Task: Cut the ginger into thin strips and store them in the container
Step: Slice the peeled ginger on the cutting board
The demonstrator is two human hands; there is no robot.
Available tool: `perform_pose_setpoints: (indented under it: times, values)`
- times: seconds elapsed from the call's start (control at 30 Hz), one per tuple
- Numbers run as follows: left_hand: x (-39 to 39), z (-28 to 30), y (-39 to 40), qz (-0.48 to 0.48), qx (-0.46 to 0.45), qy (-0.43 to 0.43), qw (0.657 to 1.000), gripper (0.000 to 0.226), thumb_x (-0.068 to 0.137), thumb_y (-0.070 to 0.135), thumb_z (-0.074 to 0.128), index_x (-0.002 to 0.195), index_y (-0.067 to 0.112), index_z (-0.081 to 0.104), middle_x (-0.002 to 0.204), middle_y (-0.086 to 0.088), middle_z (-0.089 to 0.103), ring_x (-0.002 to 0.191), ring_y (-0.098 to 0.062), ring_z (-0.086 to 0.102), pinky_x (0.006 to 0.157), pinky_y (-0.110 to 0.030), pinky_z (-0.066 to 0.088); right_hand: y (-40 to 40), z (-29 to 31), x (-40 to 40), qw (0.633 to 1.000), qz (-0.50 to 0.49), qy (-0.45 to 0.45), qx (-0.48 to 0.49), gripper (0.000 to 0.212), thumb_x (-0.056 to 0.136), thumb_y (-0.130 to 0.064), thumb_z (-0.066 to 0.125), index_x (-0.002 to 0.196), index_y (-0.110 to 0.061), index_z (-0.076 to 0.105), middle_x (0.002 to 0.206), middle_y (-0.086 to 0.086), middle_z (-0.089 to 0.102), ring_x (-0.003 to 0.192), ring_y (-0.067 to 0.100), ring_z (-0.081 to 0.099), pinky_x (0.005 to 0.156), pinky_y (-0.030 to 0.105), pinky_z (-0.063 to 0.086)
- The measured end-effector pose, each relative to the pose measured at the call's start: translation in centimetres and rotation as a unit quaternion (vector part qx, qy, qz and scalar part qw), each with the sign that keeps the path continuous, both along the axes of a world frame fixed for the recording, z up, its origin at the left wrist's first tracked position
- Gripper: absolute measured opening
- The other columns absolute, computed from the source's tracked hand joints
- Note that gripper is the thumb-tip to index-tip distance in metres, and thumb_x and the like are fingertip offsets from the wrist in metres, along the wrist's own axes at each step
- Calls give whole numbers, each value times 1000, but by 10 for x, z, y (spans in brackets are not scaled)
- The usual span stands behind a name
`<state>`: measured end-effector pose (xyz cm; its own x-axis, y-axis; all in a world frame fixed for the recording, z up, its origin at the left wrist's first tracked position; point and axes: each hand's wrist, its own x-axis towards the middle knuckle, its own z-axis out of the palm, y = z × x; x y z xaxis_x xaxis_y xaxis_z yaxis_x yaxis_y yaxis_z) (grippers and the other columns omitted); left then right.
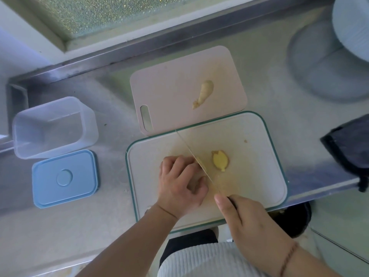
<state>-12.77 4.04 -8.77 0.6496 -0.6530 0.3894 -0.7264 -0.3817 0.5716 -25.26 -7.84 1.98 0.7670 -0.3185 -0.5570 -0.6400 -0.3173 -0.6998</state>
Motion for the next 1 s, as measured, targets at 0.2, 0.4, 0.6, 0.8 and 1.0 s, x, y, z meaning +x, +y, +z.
perform_pose_setpoints:
  times: [0.2, 0.4, 0.6, 0.8, 1.0]
  values:
    - [1, -1, -2, -14, -20, -21, 999, 27, 73, 13, 72, 92, 20, 55, 85, -2, 68, 78, -22, 60, 85, -30, 36, -2, 3, 10, 999, 17, 30, 18, 61, 78, -72, 16, 60, -20, 42, 52, -16, 51, 54, 9, 46, 57, 22, 40]
    - [2, 0, -3, -15, -17, -22, 999, 9, 91, 28, 54, 86, 21, 51, 88, -4, 64, 79, -22, 50, 77, -33, 37, -2, -8, 38, 999, 27, 8, 18, 67, 82, -70, 17, 63, -12, 44, 46, -3, 37, 46, 11, 37, 52, 26, 37]
    - [2, -6, 0, 1, 17, 2, 1000, 20, 73, 20, 66, 88, 23, 52, 92, -11, 64, 78, -34, 56, 91, -24, 30, -7, 1, -2, 997, -4, 68, 44, 98, 62, -95, 13, 70, -8, 55, 65, 13, 56, 64, 19, 53, 72, 33, 46]
    - [2, 0, -2, 1, 0, 8, 1000, 20, 94, 39, 47, 82, 22, 49, 92, -11, 63, 84, -27, 46, 76, -35, 38, -10, -23, 42, 999, 19, 7, 48, 73, 81, -71, 18, 71, -9, 54, 52, -1, 44, 49, 11, 41, 55, 31, 40]
    - [3, -7, 0, -4, 25, 10, 1000, 9, 74, 23, 66, 80, 19, 61, 94, -10, 63, 80, -34, 53, 83, -32, 35, -4, -15, -1, 996, 17, 80, 43, 72, 75, -74, 19, 67, -11, 52, 57, 2, 53, 56, 13, 48, 68, 31, 45]
